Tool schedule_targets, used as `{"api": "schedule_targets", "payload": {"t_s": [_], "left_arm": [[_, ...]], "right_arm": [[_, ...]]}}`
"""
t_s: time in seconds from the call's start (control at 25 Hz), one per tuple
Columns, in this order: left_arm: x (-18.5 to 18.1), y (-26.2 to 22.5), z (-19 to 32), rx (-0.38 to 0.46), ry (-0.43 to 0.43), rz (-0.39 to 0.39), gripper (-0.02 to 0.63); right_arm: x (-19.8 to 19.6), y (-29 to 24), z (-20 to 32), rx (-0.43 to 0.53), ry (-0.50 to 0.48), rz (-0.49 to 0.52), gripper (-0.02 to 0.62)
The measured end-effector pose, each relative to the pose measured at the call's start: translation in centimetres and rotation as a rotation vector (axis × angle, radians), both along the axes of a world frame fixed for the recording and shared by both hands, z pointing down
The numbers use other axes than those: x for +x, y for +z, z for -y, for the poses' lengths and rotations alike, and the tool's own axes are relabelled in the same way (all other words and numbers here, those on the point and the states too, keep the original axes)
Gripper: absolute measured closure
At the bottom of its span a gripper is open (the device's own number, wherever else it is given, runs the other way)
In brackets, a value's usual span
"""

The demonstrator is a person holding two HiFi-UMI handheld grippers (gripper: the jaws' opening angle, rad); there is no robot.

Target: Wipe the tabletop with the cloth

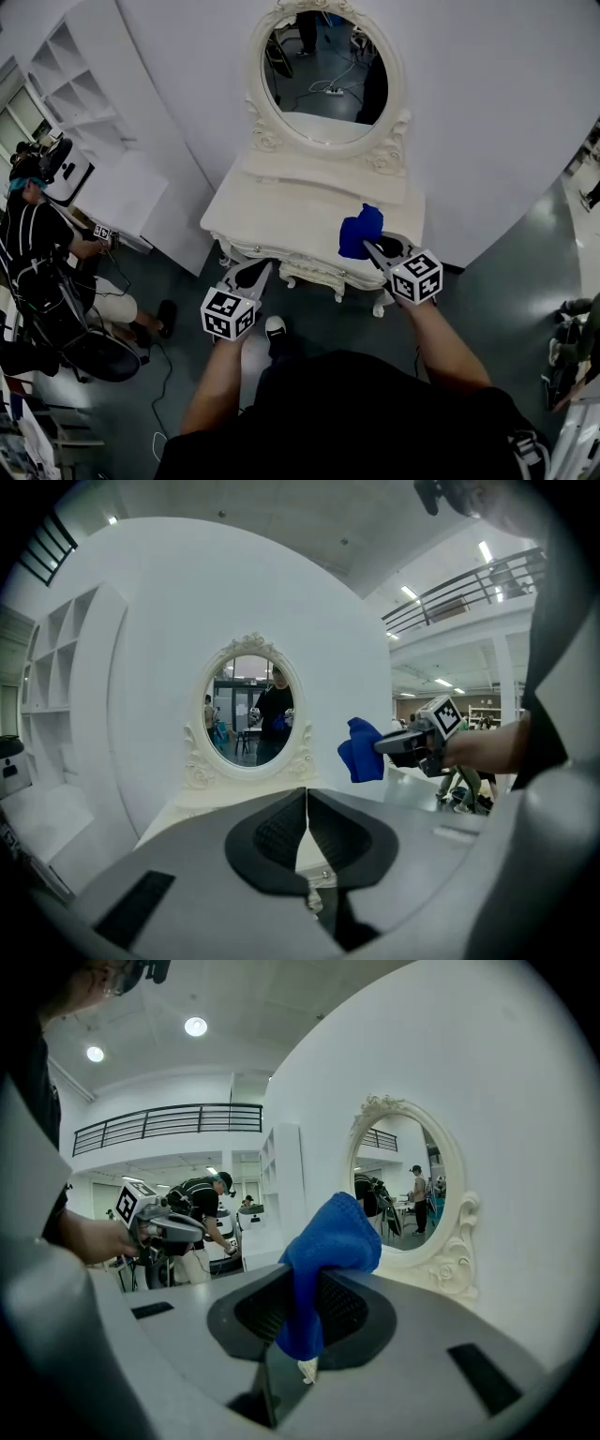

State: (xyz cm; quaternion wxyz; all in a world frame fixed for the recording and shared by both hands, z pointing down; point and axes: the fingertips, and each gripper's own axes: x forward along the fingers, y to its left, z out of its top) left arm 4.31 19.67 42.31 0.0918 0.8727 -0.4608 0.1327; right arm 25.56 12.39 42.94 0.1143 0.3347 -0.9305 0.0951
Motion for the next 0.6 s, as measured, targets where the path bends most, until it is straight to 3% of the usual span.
{"api": "schedule_targets", "payload": {"t_s": [0.6], "left_arm": [[-10.7, 3.0, 10.6, 0.011, 0.025, -0.021, 0.592]], "right_arm": [[-10.5, 3.3, 8.8, -0.021, 0.030, -0.038, 0.540]]}}
